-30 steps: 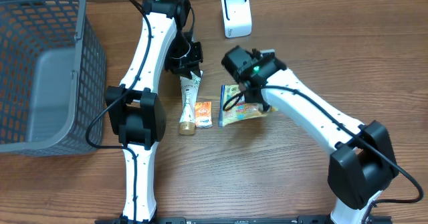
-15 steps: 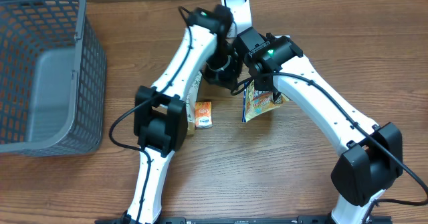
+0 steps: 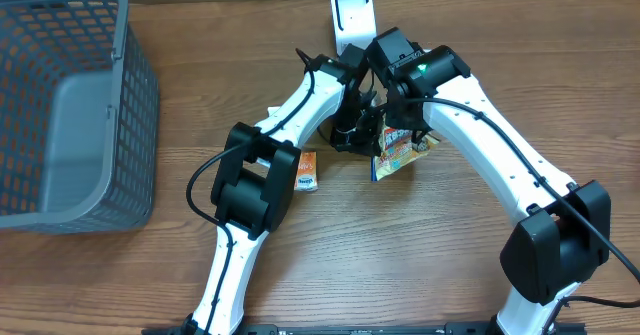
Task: Scan the item barcode
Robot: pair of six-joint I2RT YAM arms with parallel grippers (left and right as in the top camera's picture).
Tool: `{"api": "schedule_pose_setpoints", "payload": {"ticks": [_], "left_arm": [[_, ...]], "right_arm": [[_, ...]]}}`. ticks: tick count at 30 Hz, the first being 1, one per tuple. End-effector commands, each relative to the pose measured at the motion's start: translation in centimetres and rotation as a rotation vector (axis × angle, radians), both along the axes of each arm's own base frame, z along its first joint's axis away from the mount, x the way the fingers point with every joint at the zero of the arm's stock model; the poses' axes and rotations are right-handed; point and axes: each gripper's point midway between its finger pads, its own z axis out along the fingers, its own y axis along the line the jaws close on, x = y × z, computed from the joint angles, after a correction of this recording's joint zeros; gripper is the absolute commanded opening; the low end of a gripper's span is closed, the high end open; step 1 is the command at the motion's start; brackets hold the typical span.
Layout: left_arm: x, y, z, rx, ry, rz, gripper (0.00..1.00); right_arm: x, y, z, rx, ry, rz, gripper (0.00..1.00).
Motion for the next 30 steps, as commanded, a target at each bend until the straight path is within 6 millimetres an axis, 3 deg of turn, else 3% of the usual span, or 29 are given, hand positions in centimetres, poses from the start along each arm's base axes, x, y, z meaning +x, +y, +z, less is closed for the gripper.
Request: {"api": "schedule_pose_setpoints", "payload": {"ticks": [1,8,16,22,30], "left_arm": [[-0.4,-0.9,-0.6,-0.029,0.032,0.020,0.04],[0.6,-0.9,-0.8,-0.025,-0.012,0.023,0.04],[2.9,2.0,-0.7,0.013,-0.060,0.055,0.08],[6.1,6.7,2.1,0.018,-0.079,0.113,0.09],[10.0,16.4,7.5,0.206,-0.153,0.263,0.09]], "right_arm": [[-0.6,4.6,1.2,0.251,0.034,0.062,0.04],[-0.5,11.7,3.4,0.632,0.060,0.185,0.04],[-0.8,12.1,3.4,0.661,0.078,0.167,0.04],[-1.1,11.4,1.5,0.625,0.101,0.146,0.04],[-1.2,12.0,-1.1,0.627,0.095,0.134,0.04]]}}
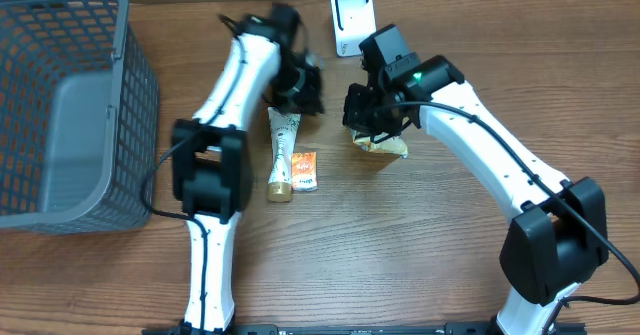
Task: Scan the item barcode
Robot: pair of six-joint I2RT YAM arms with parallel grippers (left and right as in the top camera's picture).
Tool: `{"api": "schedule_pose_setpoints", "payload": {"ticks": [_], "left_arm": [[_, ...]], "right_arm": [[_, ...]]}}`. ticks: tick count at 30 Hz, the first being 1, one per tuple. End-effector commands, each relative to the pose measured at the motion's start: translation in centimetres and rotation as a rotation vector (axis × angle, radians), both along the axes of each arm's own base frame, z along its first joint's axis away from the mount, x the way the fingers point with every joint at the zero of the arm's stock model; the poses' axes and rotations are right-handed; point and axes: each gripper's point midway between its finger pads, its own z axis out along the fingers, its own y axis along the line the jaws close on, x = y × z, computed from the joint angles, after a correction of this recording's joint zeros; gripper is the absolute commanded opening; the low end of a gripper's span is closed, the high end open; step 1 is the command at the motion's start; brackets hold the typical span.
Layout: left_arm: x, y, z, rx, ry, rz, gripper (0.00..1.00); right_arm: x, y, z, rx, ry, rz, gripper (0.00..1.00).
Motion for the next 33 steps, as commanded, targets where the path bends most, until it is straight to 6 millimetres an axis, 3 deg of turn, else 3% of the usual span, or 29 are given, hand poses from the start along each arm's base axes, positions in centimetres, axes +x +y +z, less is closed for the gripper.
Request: {"api": "schedule_pose_setpoints", "payload": {"ticks": [1,3,4,6,8,11,15,19,21,25,27,28,30,33], "left_arm": [[2.3,4.4,2.9,0.107,-0.090,0.040,0.09],[2.9,6.4,5.1,0.130,-0.117,0.072,0.09],[3.0,7.0,6.2,0.130,-0.131,0.078,0.09],[3.2,8.1,8.4,0.128,-0.166,0.087,0.09],[3.0,8.8,10.4,0.126,-0.191,0.103,0.10],[2.4,9.1,12.3,0.125,-0.206,0.109,0.14],[2.2,7.6,12.8,0.077,-0.224,0.055,0.15],[1.4,5.4,11.9,0.061,-0.189,0.006,0.15],[0.5,3.7,11.0,0.063,-0.153,-0.033,0.14],[-1.6,0.9,8.7,0.081,-0.063,-0.098,0.05],[-3.0,-0.3,7.2,0.103,-0.005,-0.121,0.04],[-3.8,-0.5,5.9,0.143,0.038,-0.120,0.04],[-4.4,-0.8,4.6,0.167,0.071,-0.116,0.04],[-5.0,-1.7,3.0,0.141,0.111,-0.115,0.04]], "right_arm": [[-0.6,0.7,-0.6,0.017,0.002,-0.005,0.04],[-0.8,1.4,-1.1,0.028,0.002,-0.010,0.04],[-1.0,1.7,-1.3,0.030,-0.001,-0.004,0.10],[-1.3,2.7,-1.5,0.041,-0.017,0.019,0.29],[-1.5,3.8,-1.4,0.054,-0.038,0.041,0.58],[-1.4,5.0,-0.9,0.065,-0.091,0.094,0.77],[0.3,3.3,0.4,0.022,-0.135,0.068,0.85],[2.7,-1.1,1.5,-0.024,-0.135,0.003,0.85],[3.8,-3.9,1.2,-0.039,-0.116,-0.056,0.84],[5.2,-7.4,0.2,-0.064,-0.096,-0.135,0.85],[5.5,-8.5,-0.8,-0.093,-0.080,-0.161,0.68],[5.7,-8.8,-1.7,-0.102,-0.065,-0.167,0.48],[5.8,-8.7,-3.0,-0.104,-0.043,-0.168,0.26],[5.9,-7.7,-5.2,-0.072,-0.010,-0.146,0.14]]}}
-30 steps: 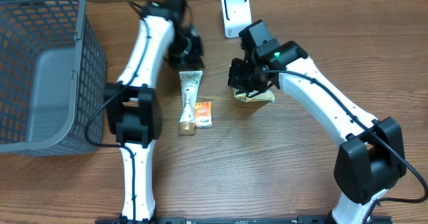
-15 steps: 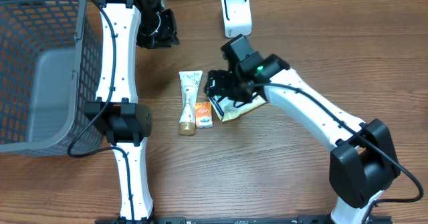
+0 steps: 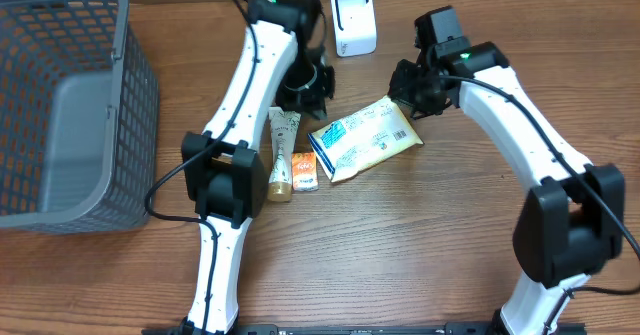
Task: Scan the item barcode
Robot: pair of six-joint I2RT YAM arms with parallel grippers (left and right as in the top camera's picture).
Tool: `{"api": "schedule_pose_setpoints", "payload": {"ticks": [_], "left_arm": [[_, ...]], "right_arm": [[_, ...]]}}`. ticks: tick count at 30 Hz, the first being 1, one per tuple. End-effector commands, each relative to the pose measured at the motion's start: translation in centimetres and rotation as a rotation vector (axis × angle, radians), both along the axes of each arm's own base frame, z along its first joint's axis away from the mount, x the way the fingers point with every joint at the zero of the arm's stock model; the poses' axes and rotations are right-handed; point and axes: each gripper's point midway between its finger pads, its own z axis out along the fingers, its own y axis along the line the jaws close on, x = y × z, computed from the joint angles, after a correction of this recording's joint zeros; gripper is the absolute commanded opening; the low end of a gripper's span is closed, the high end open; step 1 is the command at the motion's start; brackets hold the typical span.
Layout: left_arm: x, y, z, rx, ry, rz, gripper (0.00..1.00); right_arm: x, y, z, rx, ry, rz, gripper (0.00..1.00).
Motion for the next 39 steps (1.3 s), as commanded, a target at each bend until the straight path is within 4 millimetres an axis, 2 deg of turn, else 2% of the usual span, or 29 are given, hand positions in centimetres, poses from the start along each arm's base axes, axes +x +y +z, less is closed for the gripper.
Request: {"api": "schedule_pose_setpoints", "payload": {"ticks": [1,3,6,10,14,19,21,24,27,30,33,34,37,39], "left_arm": [[-0.7,-0.2,-2.2,0.000,0.062,0.041,0.04],[-0.9,-1.0,-3.4,-0.030,0.074,0.038,0.04],[-0.7,-1.7,-5.6,-0.039,0.063,0.029,0.04],[-0.1,-2.2,-8.7,-0.046,0.018,0.017,0.04],[0.1,-1.2,-10.4,-0.002,-0.001,0.021,0.04],[1.9,2.1,-10.5,0.123,-0.063,0.046,0.04],[2.8,3.2,-10.1,0.147,-0.090,0.060,0.04],[4.6,4.0,-8.6,0.142,-0.143,0.087,0.04],[6.4,3.7,-5.4,0.087,-0.196,0.110,0.04],[7.3,2.6,-1.1,-0.011,-0.232,0.121,0.04],[6.2,0.5,3.0,-0.147,-0.211,0.111,0.04],[5.6,-0.2,3.7,-0.177,-0.191,0.104,0.04],[3.0,-2.0,3.7,-0.186,-0.111,0.068,0.04],[0.9,-3.0,2.3,-0.138,-0.042,0.031,0.04]], "right_arm": [[-0.3,1.2,-4.2,0.012,0.074,0.029,0.12],[-0.3,1.3,-5.8,0.013,0.108,0.000,0.08],[-0.3,1.2,-7.6,0.005,0.142,-0.014,0.07],[-0.6,0.7,-9.3,-0.030,0.176,-0.023,0.05],[-1.4,-1.5,-11.6,-0.145,0.206,-0.068,0.04],[-4.1,-4.6,-14.1,-0.236,0.304,-0.197,0.04],[-5.1,-5.3,-14.3,-0.250,0.349,-0.238,0.04],[-5.9,-4.8,-13.9,-0.223,0.386,-0.237,0.04],[-6.0,-3.4,-12.8,-0.169,0.381,-0.214,0.04],[-5.6,-2.3,-10.6,-0.110,0.361,-0.197,0.04],[-5.3,-1.7,-8.0,-0.068,0.339,-0.185,0.04],[-5.3,-1.7,-7.3,-0.066,0.333,-0.185,0.04],[-5.3,-1.8,-6.4,-0.064,0.322,-0.186,0.04],[-5.3,-1.9,-6.4,-0.071,0.321,-0.184,0.04]]}}
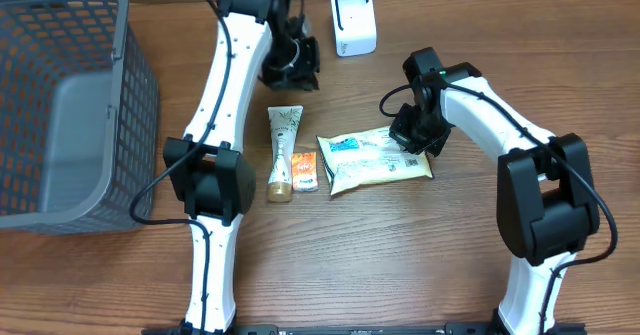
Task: Scan the item barcode
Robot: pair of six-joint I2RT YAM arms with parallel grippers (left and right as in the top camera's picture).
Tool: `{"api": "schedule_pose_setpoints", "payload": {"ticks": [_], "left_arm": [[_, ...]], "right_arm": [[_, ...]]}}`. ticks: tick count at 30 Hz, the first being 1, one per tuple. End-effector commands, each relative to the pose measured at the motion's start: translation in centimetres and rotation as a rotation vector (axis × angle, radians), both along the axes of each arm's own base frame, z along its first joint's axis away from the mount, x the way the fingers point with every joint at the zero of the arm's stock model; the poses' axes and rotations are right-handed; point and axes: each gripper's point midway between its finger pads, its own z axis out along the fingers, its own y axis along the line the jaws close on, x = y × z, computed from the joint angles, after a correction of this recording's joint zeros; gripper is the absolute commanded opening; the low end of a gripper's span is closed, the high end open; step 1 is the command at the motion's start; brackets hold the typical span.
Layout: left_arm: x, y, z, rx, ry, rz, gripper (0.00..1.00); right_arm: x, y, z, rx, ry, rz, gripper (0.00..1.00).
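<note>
A white barcode scanner (pixel 353 22) stands at the back middle of the table. A flat white and blue pack (pixel 368 161) lies printed side up in front of it. My right gripper (pixel 414 138) sits low on the pack's right end and looks shut on it, though its fingertips are hidden under the wrist. My left gripper (pixel 291 65) hangs left of the scanner, over bare wood. Nothing shows in it, and its jaws are too dark to read.
A cream tube (pixel 283 151) and a small orange packet (pixel 305 170) lie just left of the pack. A large grey mesh basket (pixel 70 105) fills the left side. The table's back edge runs just behind the scanner.
The pack has turned from slanted to nearly level and slid a little toward the front right. My right gripper has come down from its upper right corner onto its right end. The left arm has drawn back slightly.
Both grippers were together at the pack, held upright in front of the scanner. Then my left gripper was away at the back left, and the right alone held the pack up. Later the pack lay flat and slanted on the table, and now it lies level.
</note>
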Motion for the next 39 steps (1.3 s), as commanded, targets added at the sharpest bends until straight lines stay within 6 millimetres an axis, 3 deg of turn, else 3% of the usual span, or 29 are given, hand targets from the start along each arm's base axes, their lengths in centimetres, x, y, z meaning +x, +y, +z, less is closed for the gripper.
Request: {"api": "schedule_pose_setpoints", "payload": {"ticks": [1,4,8,14,19,23,30,34,39], "left_arm": [[-3.6,-3.8,-1.6,-0.006,0.109,-0.087,0.04],[-6.0,-5.3,-4.4,0.053,0.171,-0.148,0.04],[-8.5,-6.2,-8.7,0.115,0.238,-0.193,0.04],[-9.2,-2.9,-13.5,0.287,0.273,-0.106,0.04],[-7.1,0.2,-15.2,0.407,0.199,-0.014,0.04],[-4.2,0.4,-15.0,0.341,0.129,0.042,0.04],[1.1,1.0,-13.2,0.180,0.020,0.157,0.04],[3.7,2.1,-9.2,0.067,-0.010,0.217,0.04],[6.1,5.8,-2.8,0.041,-0.094,0.278,0.04]], "right_arm": [[1.1,0.5,2.8,0.024,-0.075,0.011,0.07],[1.0,0.4,2.8,0.022,-0.084,0.072,0.16],[0.2,-1.1,2.6,0.005,-0.041,0.092,0.16],[-1.1,-3.0,2.5,-0.011,0.027,0.086,0.13],[-2.1,-2.8,2.0,-0.013,0.038,0.198,0.15],[-2.7,-2.4,1.1,-0.014,0.046,0.216,0.16],[-0.8,-1.1,1.0,0.044,-0.030,0.176,0.28],[0.5,-0.6,1.1,0.059,-0.089,0.185,0.30],[1.3,-0.3,1.5,0.068,-0.124,0.207,0.33]]}}
